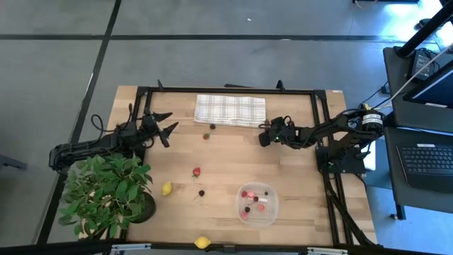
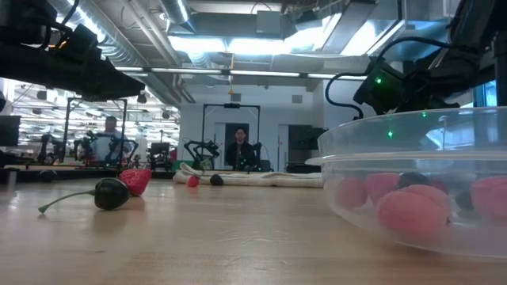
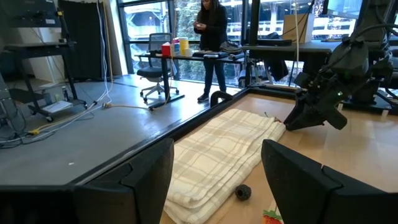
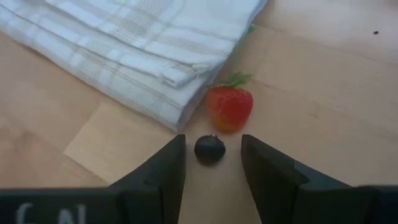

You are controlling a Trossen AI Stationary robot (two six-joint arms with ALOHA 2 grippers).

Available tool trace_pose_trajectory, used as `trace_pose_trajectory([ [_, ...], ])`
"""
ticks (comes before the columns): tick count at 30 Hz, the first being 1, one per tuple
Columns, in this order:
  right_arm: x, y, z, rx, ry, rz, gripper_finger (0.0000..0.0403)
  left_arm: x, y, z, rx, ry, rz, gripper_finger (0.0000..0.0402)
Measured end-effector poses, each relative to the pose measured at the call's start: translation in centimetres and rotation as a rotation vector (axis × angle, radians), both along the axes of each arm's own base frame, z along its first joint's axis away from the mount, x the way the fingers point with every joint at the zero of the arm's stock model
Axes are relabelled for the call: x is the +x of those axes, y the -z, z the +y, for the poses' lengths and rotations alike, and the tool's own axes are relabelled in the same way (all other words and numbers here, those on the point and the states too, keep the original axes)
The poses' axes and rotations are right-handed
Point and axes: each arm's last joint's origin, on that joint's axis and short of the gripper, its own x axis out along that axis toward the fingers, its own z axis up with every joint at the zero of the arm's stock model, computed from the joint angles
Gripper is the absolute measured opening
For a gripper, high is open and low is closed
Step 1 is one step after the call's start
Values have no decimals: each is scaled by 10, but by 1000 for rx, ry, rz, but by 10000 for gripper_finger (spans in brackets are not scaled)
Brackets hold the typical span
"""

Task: Pick and placing Produce into tupperware
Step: Put the dark purple blueberry into the transparent bin

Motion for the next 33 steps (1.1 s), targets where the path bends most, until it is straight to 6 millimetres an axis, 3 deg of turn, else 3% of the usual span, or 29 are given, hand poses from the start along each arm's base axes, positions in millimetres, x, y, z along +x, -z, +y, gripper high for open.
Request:
trace_pose_trajectory([
  [9,0,0,0,5,-1,1,152,0,0,0,0,0,0,237],
  [22,0,1,0,0,-14,15,74,0,0,0,1,0,0,237],
  [33,2,-4,1,14,-42,-4,66,0,0,0,1,0,0,237],
])
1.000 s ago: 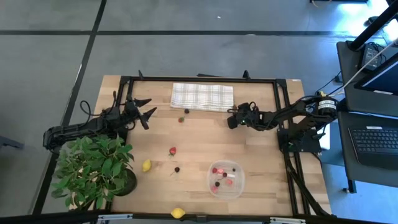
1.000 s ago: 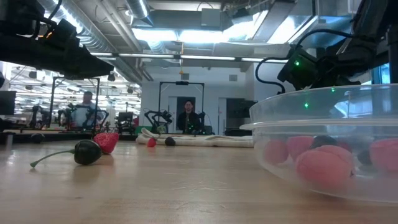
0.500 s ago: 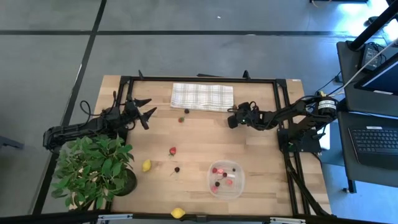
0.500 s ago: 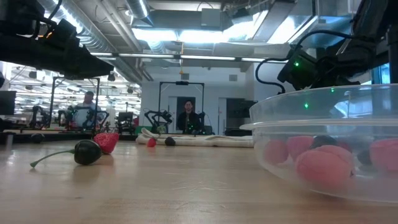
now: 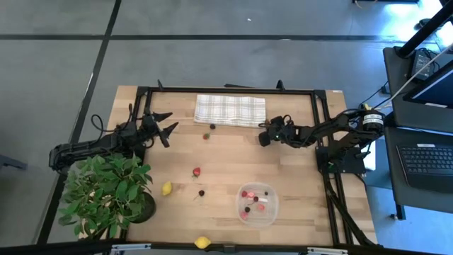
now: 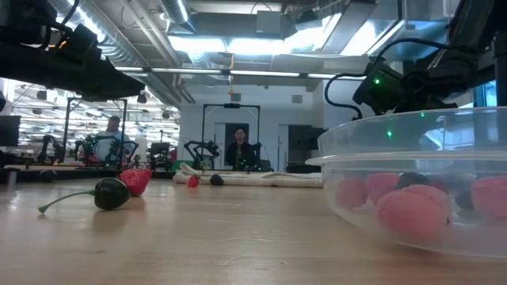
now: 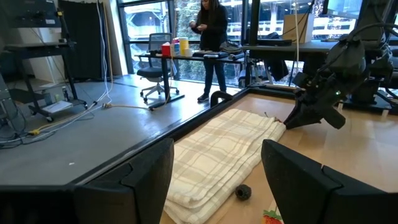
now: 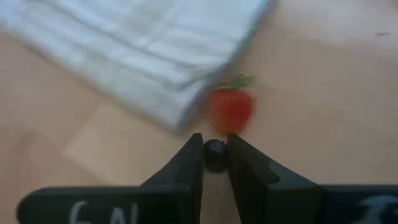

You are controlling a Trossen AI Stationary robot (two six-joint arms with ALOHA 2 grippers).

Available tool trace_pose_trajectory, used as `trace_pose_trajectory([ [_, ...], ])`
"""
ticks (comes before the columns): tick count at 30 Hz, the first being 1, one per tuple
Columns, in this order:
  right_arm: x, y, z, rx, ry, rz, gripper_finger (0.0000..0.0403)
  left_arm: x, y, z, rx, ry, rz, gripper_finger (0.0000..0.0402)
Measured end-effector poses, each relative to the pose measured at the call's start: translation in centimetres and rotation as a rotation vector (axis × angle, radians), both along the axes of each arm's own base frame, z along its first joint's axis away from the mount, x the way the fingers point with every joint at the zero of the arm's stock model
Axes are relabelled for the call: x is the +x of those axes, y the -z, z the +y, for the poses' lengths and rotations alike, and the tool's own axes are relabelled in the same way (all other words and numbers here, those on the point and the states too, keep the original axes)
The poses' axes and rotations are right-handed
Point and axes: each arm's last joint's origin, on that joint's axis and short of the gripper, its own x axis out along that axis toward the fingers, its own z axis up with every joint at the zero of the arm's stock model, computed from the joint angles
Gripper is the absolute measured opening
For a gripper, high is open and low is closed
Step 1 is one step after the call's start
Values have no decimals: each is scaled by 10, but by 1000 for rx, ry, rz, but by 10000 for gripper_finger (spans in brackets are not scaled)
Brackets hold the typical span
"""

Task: Pick and placing Produce into tupperware
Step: Put the dark purple blueberry into the transparent bin

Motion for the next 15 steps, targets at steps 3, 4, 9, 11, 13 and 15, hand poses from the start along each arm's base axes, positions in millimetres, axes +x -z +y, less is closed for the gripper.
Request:
trace_pose_trajectory([
  [3,7,-13,4,51,-109,-66,66,0,0,0,0,0,0,237],
  [4,11,-20,5,62,-146,-101,66,0,0,0,0,0,0,237],
  [9,22,-50,18,132,-340,-227,66,0,0,0,0,0,0,237],
  [11,26,-62,27,171,-432,-274,66,0,0,0,0,0,0,237],
  [13,29,-70,38,216,-535,-307,66,0,0,0,0,0,0,237],
  [15,34,-81,54,264,-663,-346,66,0,0,0,0,0,0,237],
])
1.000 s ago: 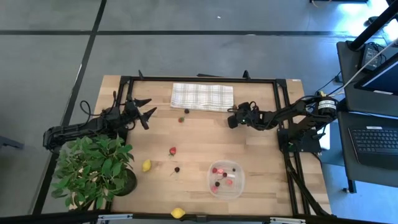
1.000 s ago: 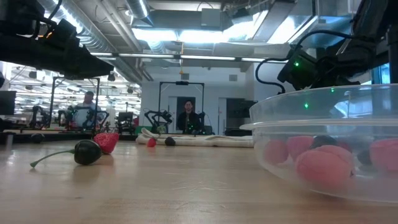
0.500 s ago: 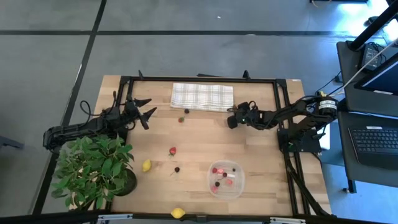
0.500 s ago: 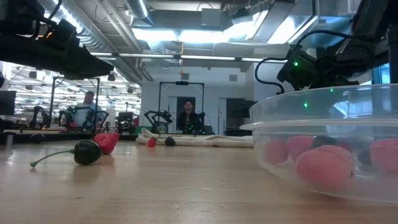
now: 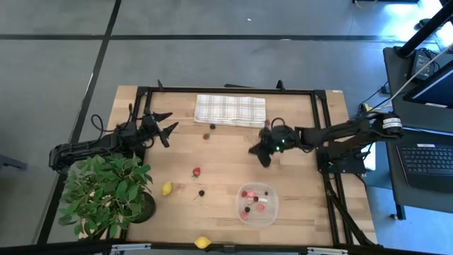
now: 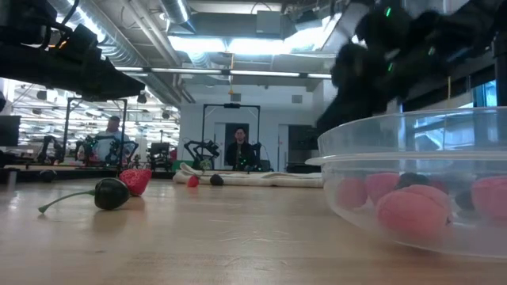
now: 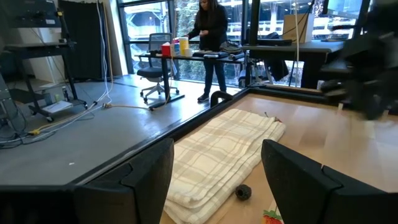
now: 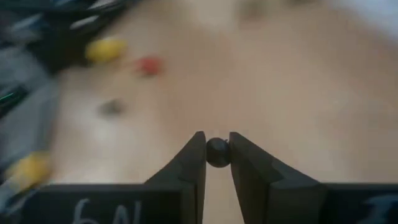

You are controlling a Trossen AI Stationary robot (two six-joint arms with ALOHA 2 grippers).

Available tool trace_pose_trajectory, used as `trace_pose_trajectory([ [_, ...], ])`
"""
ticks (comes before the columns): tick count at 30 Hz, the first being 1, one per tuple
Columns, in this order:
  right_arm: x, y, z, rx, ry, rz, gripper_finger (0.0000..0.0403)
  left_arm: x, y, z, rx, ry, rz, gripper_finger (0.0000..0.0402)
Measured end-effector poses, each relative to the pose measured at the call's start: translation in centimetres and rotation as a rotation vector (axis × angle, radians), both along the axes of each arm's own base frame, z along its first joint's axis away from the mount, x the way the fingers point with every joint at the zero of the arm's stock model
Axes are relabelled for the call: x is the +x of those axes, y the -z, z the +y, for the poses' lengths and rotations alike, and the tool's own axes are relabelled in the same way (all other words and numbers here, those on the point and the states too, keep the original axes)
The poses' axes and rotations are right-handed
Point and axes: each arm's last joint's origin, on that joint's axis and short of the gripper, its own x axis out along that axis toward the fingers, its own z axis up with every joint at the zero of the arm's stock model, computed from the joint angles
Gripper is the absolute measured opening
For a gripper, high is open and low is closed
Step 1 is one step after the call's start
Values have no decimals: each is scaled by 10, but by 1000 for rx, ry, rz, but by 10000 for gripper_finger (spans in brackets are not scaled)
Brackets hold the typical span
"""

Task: Pick and placing Produce into tupperware
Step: Put the dark purple blueberry into the transparent bin

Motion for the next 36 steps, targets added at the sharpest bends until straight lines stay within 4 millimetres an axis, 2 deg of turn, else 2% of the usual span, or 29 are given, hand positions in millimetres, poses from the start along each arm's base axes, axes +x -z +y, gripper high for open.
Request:
trace_pose_trajectory([
  [5,9,-20,44,12,-290,-65,66,0,0,0,0,0,0,237],
  [9,7,-29,80,4,-445,-58,67,0,0,0,0,0,0,237],
  [14,4,-34,118,104,-512,9,67,0,0,0,0,0,0,237],
  [17,3,-30,133,140,-516,47,67,0,0,0,0,0,0,237],
  [24,6,-2,151,216,-453,190,67,0,0,0,0,0,0,237],
  [30,10,25,154,249,-401,305,67,0,0,0,0,0,0,237],
  [36,12,39,155,270,-368,366,67,0,0,0,0,0,0,237],
])
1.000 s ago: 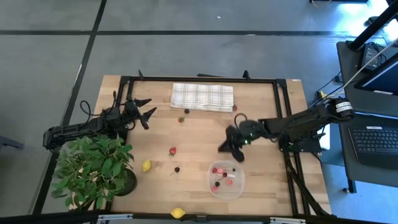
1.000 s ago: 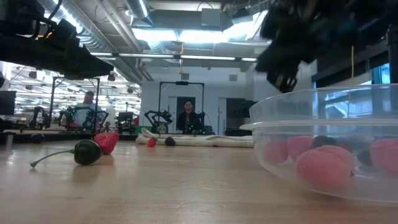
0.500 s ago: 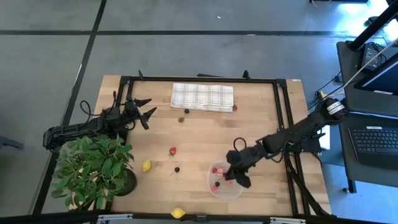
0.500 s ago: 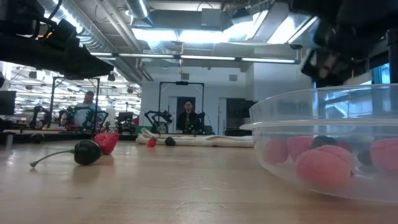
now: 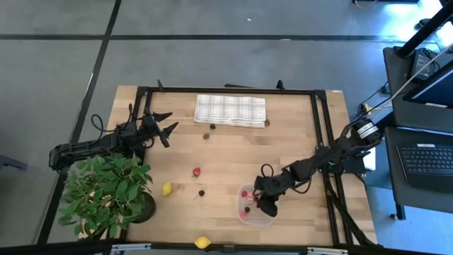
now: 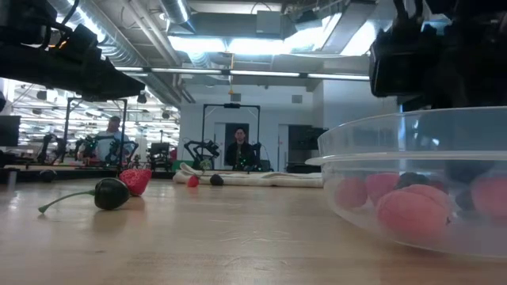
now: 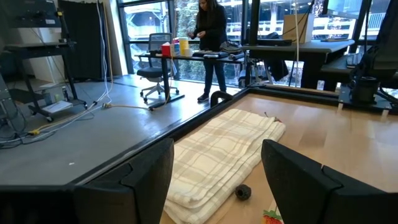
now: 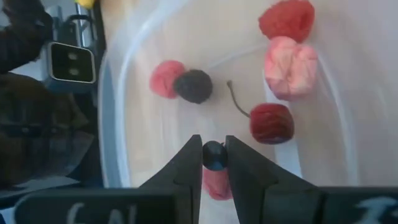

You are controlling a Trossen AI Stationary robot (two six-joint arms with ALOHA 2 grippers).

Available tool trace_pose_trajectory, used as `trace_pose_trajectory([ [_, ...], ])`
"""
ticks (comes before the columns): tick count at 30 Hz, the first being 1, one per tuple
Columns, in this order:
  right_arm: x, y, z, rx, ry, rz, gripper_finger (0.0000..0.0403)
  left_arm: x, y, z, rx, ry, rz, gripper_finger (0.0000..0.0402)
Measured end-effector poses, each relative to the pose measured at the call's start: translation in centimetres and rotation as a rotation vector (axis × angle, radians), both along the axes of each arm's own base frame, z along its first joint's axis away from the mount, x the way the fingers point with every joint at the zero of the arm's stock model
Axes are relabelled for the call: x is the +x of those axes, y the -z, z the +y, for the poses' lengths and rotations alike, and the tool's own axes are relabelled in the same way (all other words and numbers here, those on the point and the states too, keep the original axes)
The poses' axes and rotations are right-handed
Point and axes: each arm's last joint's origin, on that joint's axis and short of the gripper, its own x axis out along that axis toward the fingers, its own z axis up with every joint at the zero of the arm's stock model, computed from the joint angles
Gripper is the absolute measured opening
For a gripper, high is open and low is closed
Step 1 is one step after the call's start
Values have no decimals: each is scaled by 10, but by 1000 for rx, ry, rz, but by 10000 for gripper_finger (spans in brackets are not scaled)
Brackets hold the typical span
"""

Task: Pick and placing Produce into tupperware
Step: Put the dark purple blueberry into the transparent bin, then put the top right red strawberry into the transparent bin

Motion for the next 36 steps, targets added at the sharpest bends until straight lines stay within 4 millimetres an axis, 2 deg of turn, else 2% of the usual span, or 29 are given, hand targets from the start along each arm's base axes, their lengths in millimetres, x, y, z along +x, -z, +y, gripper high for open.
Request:
trace_pose_trajectory([
  [19,0,1,0,1,1,0,68,0,0,0,0,0,0,237],
  [36,1,1,0,1,2,-1,113,0,0,0,0,0,0,237],
])
